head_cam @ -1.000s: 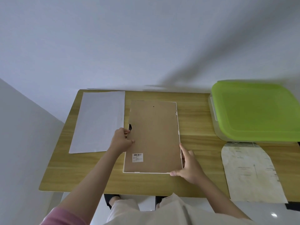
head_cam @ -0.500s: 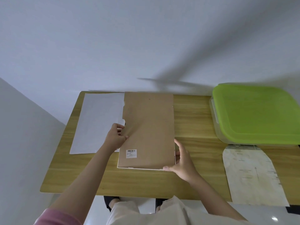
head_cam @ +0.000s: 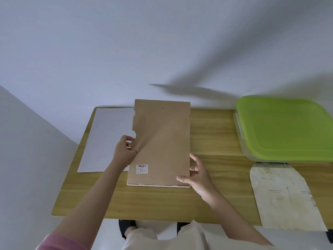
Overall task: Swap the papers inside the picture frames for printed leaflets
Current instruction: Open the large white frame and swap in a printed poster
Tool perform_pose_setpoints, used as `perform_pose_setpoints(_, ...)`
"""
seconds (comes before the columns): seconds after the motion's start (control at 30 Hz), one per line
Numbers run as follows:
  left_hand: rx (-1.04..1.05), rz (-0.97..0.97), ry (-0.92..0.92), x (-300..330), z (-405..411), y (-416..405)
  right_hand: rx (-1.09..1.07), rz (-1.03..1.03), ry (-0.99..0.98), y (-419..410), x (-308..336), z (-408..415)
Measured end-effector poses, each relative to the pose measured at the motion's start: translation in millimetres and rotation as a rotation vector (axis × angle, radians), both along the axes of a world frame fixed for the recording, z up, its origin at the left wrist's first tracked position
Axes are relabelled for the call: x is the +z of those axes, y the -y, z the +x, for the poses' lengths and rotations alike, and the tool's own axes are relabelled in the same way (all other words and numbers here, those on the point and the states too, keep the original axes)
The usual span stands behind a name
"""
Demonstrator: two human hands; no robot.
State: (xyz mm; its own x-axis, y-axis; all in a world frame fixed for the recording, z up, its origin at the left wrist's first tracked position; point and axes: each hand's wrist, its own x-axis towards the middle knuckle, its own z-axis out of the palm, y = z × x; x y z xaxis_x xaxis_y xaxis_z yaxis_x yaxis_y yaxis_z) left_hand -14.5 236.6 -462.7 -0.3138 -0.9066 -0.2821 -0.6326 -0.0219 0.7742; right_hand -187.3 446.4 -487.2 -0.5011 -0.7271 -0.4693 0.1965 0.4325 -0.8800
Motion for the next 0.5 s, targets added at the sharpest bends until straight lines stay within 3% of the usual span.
perform_pose_setpoints(0.27, -0.040, -0.198, -0.010, 27, -9, -20, -0.084, -0.061, -0.022, -17, 2, -15)
perform_pose_setpoints(0.5, -0.222, -0.157, -0.090, 31, -48, -75, -0.092, 0.010, -0.123, -69, 9, -72)
